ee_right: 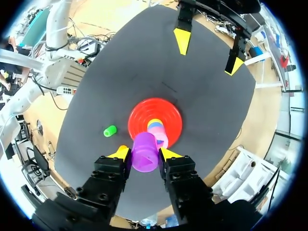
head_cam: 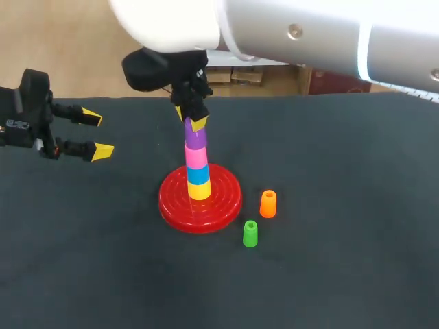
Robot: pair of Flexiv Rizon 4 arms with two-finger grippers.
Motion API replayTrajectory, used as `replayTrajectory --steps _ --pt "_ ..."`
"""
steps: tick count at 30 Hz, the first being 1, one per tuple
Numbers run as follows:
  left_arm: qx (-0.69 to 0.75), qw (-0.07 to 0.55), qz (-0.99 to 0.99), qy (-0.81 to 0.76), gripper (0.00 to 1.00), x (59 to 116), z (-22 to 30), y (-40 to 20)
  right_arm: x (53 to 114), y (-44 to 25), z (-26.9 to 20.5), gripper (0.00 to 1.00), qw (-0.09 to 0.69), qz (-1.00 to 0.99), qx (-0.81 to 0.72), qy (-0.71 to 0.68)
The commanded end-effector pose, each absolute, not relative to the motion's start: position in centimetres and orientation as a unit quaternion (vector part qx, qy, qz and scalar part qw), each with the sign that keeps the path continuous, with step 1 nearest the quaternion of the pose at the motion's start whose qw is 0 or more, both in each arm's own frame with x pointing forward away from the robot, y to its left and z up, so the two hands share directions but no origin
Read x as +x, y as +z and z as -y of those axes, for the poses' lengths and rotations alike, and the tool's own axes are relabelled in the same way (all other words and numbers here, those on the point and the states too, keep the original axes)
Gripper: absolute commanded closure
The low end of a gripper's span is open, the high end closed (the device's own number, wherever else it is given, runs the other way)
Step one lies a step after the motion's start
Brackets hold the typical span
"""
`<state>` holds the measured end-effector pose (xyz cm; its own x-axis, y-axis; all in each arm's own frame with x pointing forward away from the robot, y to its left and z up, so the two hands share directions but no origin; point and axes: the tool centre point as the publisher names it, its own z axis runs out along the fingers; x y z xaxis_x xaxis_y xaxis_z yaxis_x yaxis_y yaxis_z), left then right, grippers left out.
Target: Pick up and stack the cylinders on the red base in this order: pink,purple,orange,green
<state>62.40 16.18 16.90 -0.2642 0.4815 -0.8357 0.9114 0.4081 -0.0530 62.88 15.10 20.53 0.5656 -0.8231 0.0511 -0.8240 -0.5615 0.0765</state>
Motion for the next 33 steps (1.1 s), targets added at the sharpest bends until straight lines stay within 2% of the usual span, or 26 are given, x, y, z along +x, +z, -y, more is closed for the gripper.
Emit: replayTrajectory --steps 1,33 --pt "0.469 0.387 -0.743 -0.279 0.0 62.6 -16.3 16.7 63.4 20.3 -15.4 1.0 0.05 0.467 0.883 0.006" --pt "0.469 0.387 -0.743 -0.279 0.0 62.6 -16.3 16.7 65.4 18.9 -15.8 1.0 0.047 0.471 0.881 -0.012"
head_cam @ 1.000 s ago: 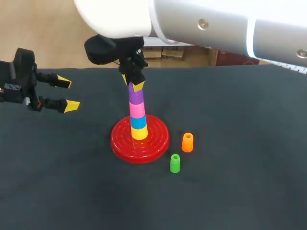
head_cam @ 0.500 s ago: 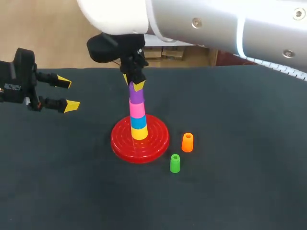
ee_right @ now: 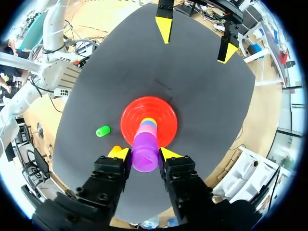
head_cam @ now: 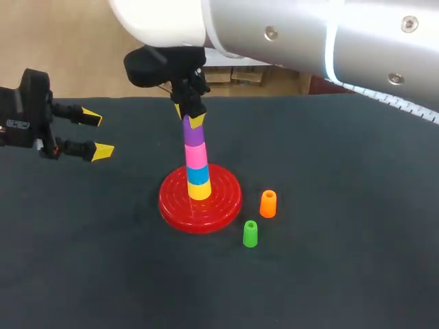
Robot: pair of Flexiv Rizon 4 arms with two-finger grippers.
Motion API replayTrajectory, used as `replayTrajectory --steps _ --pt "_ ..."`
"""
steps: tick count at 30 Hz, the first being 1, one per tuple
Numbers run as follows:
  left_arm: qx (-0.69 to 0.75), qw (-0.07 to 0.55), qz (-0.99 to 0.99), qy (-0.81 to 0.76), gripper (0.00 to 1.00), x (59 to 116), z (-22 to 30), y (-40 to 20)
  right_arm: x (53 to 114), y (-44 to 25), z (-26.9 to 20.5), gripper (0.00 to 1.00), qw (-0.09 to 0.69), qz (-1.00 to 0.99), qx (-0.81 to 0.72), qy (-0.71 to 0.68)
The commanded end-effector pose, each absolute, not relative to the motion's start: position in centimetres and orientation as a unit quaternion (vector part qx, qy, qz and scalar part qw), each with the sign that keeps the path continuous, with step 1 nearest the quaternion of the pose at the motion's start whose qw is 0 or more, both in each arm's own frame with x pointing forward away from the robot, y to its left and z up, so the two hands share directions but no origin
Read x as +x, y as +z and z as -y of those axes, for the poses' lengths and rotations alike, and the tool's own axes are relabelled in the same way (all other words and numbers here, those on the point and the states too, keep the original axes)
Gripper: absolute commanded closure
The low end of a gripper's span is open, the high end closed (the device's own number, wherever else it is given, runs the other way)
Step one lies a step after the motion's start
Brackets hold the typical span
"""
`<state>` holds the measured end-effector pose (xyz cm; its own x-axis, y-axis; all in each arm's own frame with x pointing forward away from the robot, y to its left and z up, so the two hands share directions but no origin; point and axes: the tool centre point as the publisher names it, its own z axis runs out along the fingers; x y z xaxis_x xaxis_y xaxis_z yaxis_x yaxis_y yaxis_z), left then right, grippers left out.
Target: Pick up and stack the cylinders on the red base in this order: pink,purple,orange,green
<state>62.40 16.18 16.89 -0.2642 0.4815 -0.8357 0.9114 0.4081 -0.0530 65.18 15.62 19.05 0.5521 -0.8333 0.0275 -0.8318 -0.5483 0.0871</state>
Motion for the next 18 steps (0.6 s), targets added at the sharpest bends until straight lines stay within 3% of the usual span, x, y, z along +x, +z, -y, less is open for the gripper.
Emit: replayTrajectory --steps 1,18 --pt "0.469 0.387 -0.743 -0.279 0.0 62.6 -16.3 16.7 65.3 18.8 -15.8 1.0 0.048 0.471 0.881 -0.012" --pt "0.469 0.387 -0.743 -0.279 0.0 62.6 -16.3 16.7 62.8 17.5 -15.3 1.0 0.042 0.505 0.862 -0.011"
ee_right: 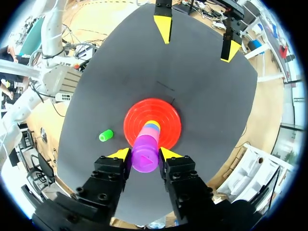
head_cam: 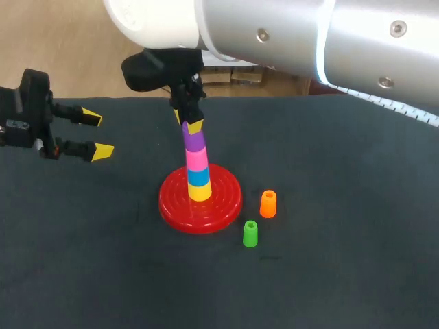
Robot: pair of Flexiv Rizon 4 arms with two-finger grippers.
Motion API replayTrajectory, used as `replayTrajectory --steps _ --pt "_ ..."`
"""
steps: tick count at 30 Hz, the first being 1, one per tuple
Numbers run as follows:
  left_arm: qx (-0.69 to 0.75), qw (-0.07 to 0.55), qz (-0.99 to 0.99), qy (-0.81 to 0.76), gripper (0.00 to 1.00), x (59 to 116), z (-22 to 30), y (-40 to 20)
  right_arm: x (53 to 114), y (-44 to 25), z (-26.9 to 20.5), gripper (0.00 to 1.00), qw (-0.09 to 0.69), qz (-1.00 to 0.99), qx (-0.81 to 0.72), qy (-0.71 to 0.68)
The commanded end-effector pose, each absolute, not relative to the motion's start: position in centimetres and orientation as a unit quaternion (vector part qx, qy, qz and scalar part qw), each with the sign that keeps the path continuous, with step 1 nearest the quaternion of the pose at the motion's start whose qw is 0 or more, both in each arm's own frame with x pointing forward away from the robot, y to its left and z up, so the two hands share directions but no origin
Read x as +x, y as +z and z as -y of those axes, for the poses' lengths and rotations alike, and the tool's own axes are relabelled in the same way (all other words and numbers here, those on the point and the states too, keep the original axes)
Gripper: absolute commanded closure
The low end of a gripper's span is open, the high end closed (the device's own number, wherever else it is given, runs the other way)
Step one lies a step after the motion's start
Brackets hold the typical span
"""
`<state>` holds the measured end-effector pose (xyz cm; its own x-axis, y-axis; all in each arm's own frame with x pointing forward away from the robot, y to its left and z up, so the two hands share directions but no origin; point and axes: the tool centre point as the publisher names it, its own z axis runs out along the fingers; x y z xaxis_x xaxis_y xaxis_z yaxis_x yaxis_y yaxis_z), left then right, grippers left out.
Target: Pick up and stack the cylinders on the red base in this order: pink,purple,orange,green
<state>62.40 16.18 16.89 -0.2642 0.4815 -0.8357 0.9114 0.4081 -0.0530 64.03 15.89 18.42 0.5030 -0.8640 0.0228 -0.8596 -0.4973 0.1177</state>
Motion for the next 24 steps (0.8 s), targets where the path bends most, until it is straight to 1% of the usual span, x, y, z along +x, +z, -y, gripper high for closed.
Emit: replayTrajectory --steps 1,8,11,16,24 --pt "0.469 0.387 -0.743 -0.279 0.0 62.6 -16.3 16.7 62.7 17.4 -15.3 1.0 0.04 0.509 0.86 -0.009" --pt "0.469 0.387 -0.743 -0.279 0.0 62.6 -16.3 16.7 62.3 17.7 -14.8 1.0 0.011 0.546 0.837 0.029" --pt "0.469 0.387 -0.743 -0.279 0.0 62.6 -16.3 16.7 62.1 17.6 -14.5 1.0 0.004 0.56 0.828 0.029" --pt "0.469 0.387 -0.743 -0.279 0.0 62.6 -16.3 16.7 62.0 17.3 -14.4 1.0 -0.032 0.592 0.805 0.014" --pt "0.469 0.387 -0.743 -0.279 0.0 62.6 -16.3 16.7 62.4 16.7 -14.6 1.0 -0.037 0.603 0.797 0.004"
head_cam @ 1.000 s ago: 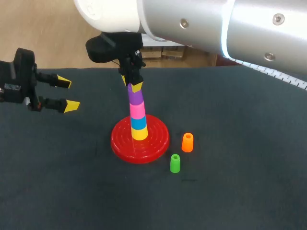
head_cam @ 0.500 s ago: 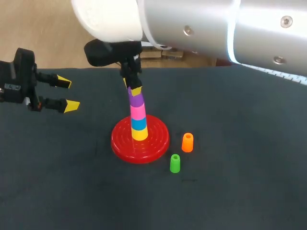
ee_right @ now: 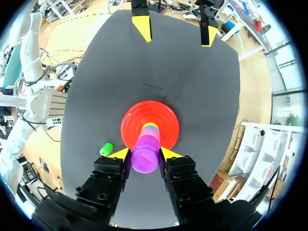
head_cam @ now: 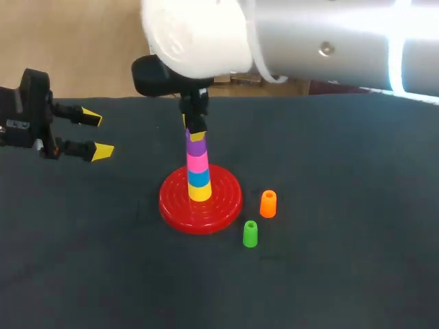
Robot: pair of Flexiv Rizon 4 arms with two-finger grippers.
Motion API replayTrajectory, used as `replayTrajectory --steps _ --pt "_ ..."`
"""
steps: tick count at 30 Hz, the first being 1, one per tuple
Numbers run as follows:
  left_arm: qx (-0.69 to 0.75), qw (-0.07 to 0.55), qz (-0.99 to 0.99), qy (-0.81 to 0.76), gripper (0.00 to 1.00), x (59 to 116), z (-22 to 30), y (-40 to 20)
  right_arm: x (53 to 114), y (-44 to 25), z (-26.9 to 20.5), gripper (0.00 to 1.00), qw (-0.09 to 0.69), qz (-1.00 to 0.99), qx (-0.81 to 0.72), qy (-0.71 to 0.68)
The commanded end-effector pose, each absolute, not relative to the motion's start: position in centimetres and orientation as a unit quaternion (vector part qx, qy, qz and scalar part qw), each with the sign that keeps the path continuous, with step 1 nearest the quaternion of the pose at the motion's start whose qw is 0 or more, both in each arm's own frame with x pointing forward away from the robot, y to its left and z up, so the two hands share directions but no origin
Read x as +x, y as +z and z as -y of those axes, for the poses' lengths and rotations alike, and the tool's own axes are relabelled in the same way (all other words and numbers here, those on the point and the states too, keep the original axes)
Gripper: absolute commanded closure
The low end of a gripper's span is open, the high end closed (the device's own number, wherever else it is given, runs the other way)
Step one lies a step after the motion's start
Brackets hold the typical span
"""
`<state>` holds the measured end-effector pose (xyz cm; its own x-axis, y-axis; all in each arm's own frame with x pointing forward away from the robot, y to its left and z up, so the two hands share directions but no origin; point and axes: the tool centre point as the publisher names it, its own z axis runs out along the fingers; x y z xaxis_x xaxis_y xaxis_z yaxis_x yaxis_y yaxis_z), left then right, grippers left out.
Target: Pick up and stack the cylinders on the red base in this order: pink,purple,orange,green
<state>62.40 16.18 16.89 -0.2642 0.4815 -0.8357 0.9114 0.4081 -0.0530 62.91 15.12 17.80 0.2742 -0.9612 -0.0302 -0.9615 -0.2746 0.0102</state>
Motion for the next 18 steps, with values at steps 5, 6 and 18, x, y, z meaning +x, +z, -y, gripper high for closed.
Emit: replayTrajectory --steps 5,6,18 --pt "0.469 0.387 -0.743 -0.279 0.0 62.6 -16.3 16.7 62.9 16.7 -14.9 1.0 0.043 -0.6 -0.799 -0.002" --pt "0.469 0.387 -0.743 -0.279 0.0 62.6 -16.3 16.7 63.0 16.7 -15.0 1.0 0.043 -0.6 -0.799 -0.002" --pt "0.469 0.387 -0.743 -0.279 0.0 62.6 -16.3 16.7 64.8 22.7 -15.4 0.0 0.106 -0.56 -0.82 -0.054"
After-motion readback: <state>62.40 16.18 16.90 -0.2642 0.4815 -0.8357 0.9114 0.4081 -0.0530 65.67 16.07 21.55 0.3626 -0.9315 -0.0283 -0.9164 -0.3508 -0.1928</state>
